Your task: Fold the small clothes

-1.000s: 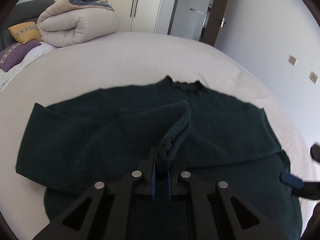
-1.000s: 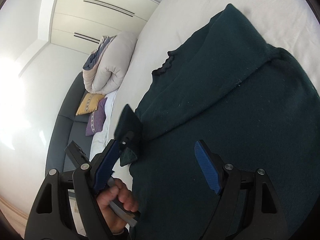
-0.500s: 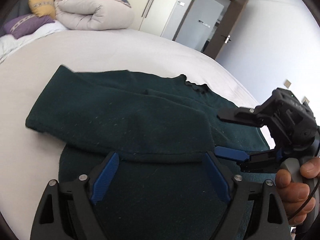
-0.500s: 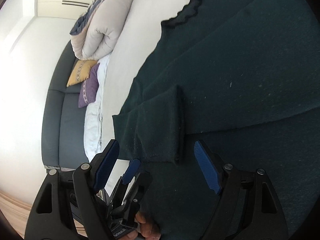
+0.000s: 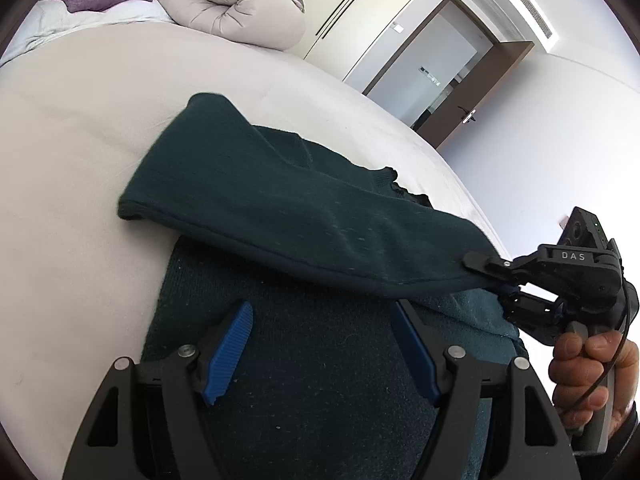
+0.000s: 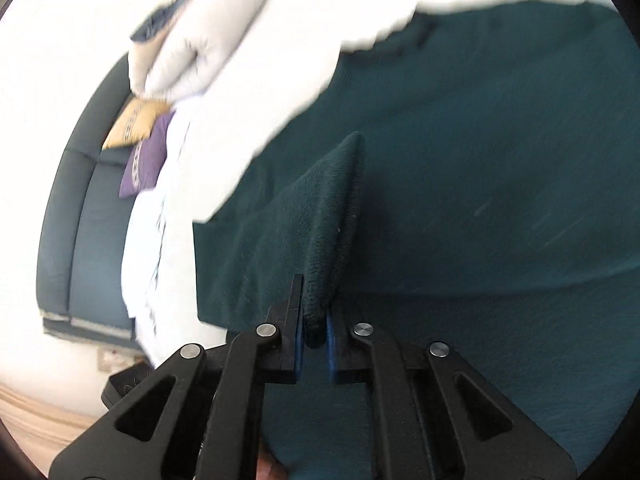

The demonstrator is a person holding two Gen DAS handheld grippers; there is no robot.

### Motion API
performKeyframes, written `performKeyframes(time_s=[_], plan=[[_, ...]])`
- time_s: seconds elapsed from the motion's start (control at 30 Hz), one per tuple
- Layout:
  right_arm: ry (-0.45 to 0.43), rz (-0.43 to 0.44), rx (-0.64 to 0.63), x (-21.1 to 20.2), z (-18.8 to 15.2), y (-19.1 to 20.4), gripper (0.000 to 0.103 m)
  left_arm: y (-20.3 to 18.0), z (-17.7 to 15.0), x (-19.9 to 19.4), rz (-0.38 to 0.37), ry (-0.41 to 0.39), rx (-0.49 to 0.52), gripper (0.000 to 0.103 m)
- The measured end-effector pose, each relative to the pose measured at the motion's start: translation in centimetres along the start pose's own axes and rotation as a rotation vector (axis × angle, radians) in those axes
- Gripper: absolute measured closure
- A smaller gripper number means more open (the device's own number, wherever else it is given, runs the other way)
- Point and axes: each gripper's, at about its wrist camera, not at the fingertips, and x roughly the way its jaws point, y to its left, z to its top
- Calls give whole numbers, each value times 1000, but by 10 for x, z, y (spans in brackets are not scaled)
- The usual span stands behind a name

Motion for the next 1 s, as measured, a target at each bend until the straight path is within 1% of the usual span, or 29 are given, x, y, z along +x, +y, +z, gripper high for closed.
performKeyframes(time_s=[0.1,0.23,0.27,0.37,0.43,0.5,0.57,0.63,0.67,0.77,0.83,0.9,0.93,1.0], plan=[[-69,-29,17,-34,13,-23,96,1,-1,-1,3,-3,1,29],[-131,-81,75,-68,26,-67,96,0,0,0,2,-11,-7,29],[-143,-102,89,-73,29,-78,96,1,0,-2,4,-12,-13,29],[-151,-128,121,-81,32,-106,96,2,1,-6,9,-11,-36,29],[-162,-144,123,-81,32,-117,96,4,5,-10,14,-4,-52,29],[-166,-136,132,-77,34,-123,96,2,14,-15,20,-17,-56,29],[-160,-144,116,-73,37,-123,96,-3,30,-16,32,-42,-35,29],[-154,-159,94,-71,40,-125,96,-11,49,-15,37,-67,-5,29],[-151,-158,92,-74,43,-135,96,-17,60,-12,41,-79,16,29],[-150,-158,85,-66,43,-134,96,-37,91,1,61,-100,96,29],[-149,-177,65,-63,45,-129,96,-45,103,18,82,-74,139,29],[-148,-192,50,-61,46,-124,96,-46,109,38,116,-47,161,30],[-148,-196,47,-60,48,-123,96,-44,110,46,131,-30,166,32],[-144,-199,46,-60,49,-123,96,-33,106,67,179,35,172,37]])
